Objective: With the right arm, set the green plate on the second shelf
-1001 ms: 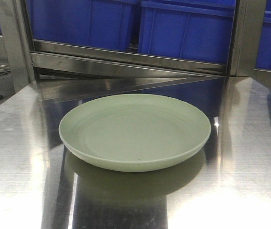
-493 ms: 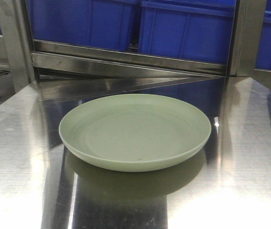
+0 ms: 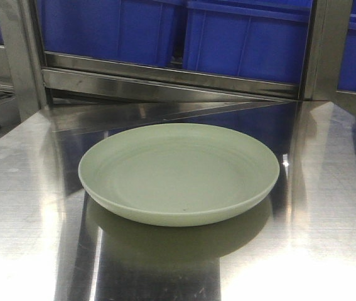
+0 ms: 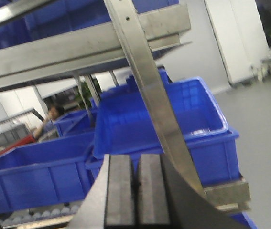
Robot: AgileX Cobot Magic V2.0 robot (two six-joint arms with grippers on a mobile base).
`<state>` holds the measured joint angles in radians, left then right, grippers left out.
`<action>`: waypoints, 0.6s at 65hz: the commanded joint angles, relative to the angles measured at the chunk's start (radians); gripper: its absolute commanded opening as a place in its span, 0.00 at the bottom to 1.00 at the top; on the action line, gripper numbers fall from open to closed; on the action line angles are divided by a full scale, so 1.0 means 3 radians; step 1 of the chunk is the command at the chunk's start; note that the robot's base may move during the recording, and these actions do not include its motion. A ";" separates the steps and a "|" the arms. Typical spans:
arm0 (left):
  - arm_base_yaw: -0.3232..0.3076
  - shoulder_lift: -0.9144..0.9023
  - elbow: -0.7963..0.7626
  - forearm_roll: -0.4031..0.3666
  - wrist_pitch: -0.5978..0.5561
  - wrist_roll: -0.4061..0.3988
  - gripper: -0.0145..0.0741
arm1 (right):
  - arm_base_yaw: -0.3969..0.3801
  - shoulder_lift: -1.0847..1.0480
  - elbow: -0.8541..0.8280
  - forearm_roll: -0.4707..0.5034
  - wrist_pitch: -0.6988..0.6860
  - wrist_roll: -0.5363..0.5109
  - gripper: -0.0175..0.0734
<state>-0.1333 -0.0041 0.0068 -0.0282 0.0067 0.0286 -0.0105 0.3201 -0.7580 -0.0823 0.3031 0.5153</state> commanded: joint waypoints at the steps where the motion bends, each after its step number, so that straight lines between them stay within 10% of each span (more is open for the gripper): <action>1: -0.0007 -0.0058 0.0132 -0.0019 -0.0278 -0.0008 0.31 | 0.0052 0.0509 -0.0514 0.0120 0.0159 -0.0094 0.22; 13: -0.0007 -0.0058 0.0132 -0.0019 -0.0278 -0.0008 0.31 | 0.0563 0.1622 -0.1195 0.0974 0.1184 -0.0888 0.22; 39: -0.0007 -0.0058 0.0132 -0.0019 -0.0278 -0.0008 0.31 | 0.1048 0.3311 -0.1489 0.1180 0.1736 -0.0972 0.23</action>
<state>-0.1333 -0.0041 0.0068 -0.0282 0.0067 0.0286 0.2966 1.2788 -1.1677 0.2431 0.8525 0.2352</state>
